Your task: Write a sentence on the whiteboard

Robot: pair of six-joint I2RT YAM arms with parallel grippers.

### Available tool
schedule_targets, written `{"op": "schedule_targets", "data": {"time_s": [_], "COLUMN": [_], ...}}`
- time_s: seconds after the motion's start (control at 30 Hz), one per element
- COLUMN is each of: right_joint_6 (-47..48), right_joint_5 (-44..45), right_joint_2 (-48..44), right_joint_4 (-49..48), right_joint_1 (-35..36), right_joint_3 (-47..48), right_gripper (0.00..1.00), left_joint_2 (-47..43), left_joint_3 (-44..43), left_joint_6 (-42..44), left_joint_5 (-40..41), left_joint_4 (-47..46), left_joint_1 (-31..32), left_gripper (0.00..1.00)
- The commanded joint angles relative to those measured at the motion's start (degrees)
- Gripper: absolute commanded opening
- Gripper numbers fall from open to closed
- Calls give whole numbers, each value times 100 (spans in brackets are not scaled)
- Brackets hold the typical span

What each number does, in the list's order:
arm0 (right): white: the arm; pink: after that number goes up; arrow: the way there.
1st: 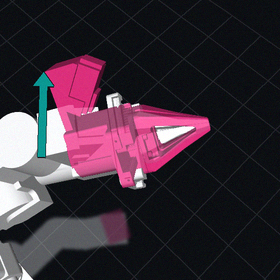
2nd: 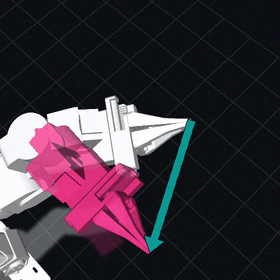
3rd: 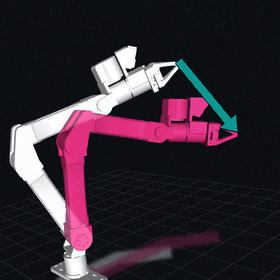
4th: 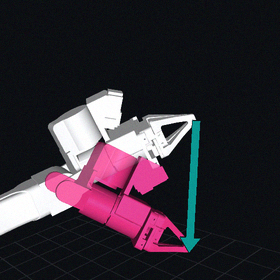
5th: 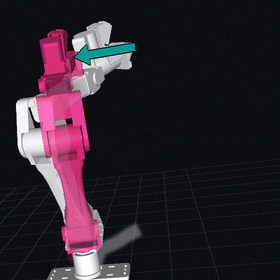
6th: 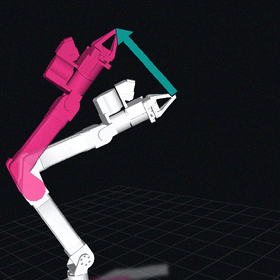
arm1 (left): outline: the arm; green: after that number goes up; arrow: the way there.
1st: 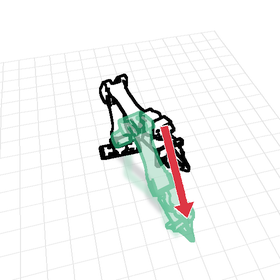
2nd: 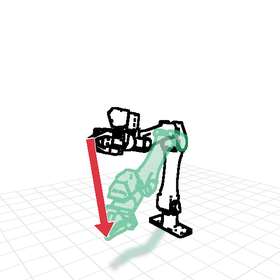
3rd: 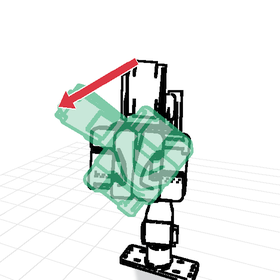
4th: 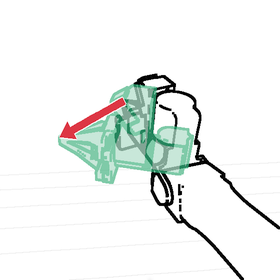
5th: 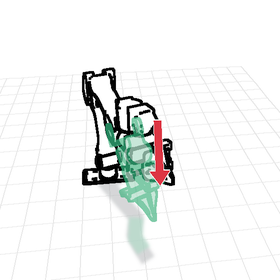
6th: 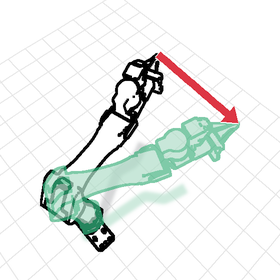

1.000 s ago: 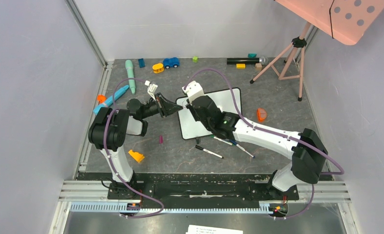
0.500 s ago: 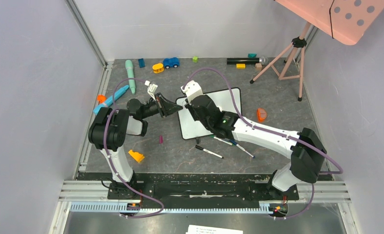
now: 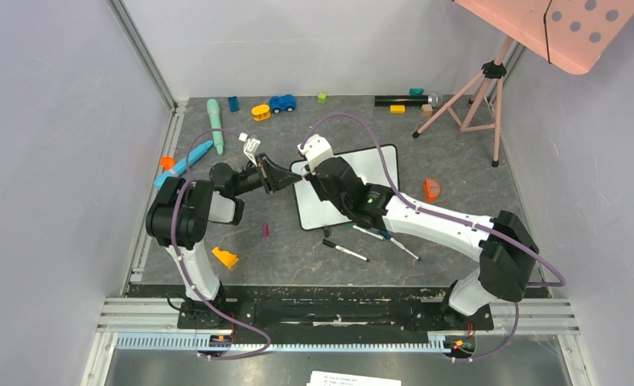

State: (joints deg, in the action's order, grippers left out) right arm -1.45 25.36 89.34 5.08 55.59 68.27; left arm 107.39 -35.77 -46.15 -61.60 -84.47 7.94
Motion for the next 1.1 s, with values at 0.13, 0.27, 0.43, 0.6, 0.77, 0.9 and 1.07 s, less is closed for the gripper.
{"op": "schedule_targets", "data": {"time_s": [0.13, 0.27, 0.43, 0.6, 0.77, 0.9, 1.07], "right_joint_6": [-13, -22, -13, 8, 24, 23, 14], "right_joint_5": [122, 284, 441, 450, 424, 425, 495], "right_joint_2": [-210, -258, -252, -199, -131, -95, -87], "right_joint_4": [3, 10, 4, -16, -25, -40, -46], "right_joint_1": [-39, -41, -56, -83, -92, -100, -110], "right_joint_3": [-248, -274, -239, -157, -51, 12, 43], "right_gripper": [0, 0, 0, 0, 0, 0, 0], "left_joint_2": [-175, -175, -175, -179, -175, -175, -175], "left_joint_3": [-11, -12, -16, -15, -14, -12, -13], "left_joint_6": [247, 254, 253, 256, 255, 253, 256], "left_joint_5": [-90, -93, -89, -90, -93, -91, -91], "left_joint_4": [-474, -474, -474, -474, -474, -475, -476], "left_joint_1": [-12, -12, -11, -12, -12, -10, -12], "left_gripper": [2, 2, 2, 2, 2, 2, 2]}}
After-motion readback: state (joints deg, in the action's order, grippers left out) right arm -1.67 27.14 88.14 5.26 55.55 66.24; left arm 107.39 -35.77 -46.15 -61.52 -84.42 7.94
